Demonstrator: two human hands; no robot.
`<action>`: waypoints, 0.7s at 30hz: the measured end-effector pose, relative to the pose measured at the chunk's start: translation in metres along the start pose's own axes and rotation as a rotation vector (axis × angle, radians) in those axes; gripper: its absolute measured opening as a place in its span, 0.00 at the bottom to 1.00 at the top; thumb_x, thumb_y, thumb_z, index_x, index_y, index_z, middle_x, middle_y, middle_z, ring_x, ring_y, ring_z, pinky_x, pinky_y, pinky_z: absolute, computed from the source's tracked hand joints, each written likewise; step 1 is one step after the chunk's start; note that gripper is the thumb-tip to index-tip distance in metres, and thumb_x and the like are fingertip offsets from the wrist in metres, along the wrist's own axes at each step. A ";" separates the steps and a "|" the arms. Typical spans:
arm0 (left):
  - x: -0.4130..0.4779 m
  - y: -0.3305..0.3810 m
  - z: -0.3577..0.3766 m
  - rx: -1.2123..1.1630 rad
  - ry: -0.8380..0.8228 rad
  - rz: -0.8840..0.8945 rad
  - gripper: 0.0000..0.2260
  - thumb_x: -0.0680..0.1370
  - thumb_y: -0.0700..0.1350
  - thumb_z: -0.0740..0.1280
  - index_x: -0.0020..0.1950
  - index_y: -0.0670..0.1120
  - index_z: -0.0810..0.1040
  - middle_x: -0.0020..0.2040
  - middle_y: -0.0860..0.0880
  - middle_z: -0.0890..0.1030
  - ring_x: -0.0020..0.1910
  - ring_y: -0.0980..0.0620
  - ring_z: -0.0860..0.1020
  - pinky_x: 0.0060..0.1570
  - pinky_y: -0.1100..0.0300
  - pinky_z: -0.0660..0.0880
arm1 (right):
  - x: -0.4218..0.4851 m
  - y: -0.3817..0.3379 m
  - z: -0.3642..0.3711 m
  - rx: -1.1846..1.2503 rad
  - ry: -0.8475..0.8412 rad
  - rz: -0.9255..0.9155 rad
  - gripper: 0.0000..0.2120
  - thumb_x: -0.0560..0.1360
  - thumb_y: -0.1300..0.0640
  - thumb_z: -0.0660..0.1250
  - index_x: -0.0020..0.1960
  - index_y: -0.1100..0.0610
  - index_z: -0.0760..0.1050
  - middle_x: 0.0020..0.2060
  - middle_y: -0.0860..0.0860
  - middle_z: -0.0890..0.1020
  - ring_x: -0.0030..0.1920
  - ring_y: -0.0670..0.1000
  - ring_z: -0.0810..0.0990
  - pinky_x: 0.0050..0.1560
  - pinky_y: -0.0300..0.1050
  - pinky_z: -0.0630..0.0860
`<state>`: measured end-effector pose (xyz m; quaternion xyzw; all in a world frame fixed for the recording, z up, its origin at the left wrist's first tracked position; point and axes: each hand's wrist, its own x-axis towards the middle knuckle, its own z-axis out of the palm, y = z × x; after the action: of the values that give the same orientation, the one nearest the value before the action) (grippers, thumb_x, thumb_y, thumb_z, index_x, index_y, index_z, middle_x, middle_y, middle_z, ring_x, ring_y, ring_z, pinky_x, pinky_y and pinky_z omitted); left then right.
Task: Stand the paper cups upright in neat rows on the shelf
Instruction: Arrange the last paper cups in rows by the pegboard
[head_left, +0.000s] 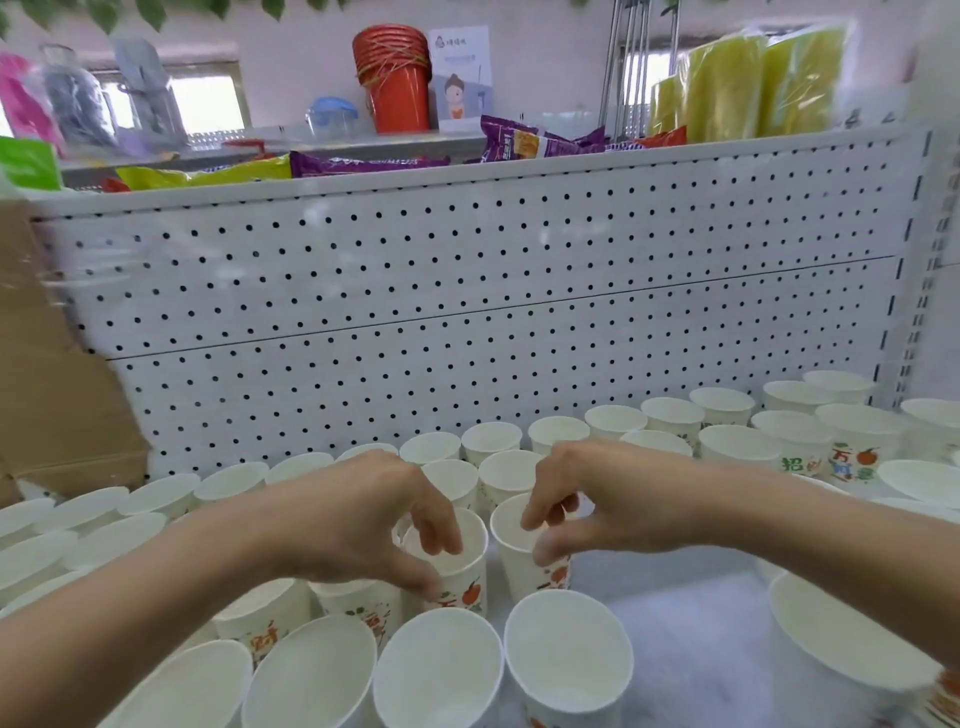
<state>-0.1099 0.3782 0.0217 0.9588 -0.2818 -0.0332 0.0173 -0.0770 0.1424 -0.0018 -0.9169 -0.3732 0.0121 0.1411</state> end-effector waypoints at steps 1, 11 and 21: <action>0.002 0.000 -0.006 -0.040 0.017 -0.005 0.12 0.70 0.59 0.73 0.53 0.60 0.81 0.48 0.64 0.80 0.51 0.69 0.72 0.49 0.76 0.68 | -0.003 0.004 -0.009 0.032 0.069 0.018 0.11 0.72 0.45 0.71 0.52 0.48 0.82 0.41 0.40 0.79 0.46 0.41 0.77 0.47 0.35 0.74; 0.130 0.020 -0.016 -0.016 0.334 -0.049 0.06 0.75 0.52 0.70 0.48 0.55 0.85 0.41 0.60 0.84 0.39 0.64 0.80 0.50 0.61 0.77 | 0.000 0.119 -0.074 -0.123 0.183 0.283 0.06 0.76 0.55 0.69 0.49 0.51 0.84 0.42 0.40 0.83 0.41 0.41 0.80 0.45 0.36 0.76; 0.206 0.029 0.007 0.106 0.123 -0.288 0.07 0.70 0.51 0.75 0.47 0.55 0.84 0.45 0.58 0.84 0.43 0.56 0.79 0.41 0.62 0.74 | 0.051 0.161 -0.051 -0.158 -0.084 0.195 0.06 0.75 0.54 0.70 0.50 0.50 0.83 0.45 0.44 0.83 0.46 0.46 0.81 0.49 0.44 0.79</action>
<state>0.0472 0.2423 0.0049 0.9890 -0.1409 0.0384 -0.0213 0.0762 0.0554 0.0087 -0.9558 -0.2875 0.0344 0.0507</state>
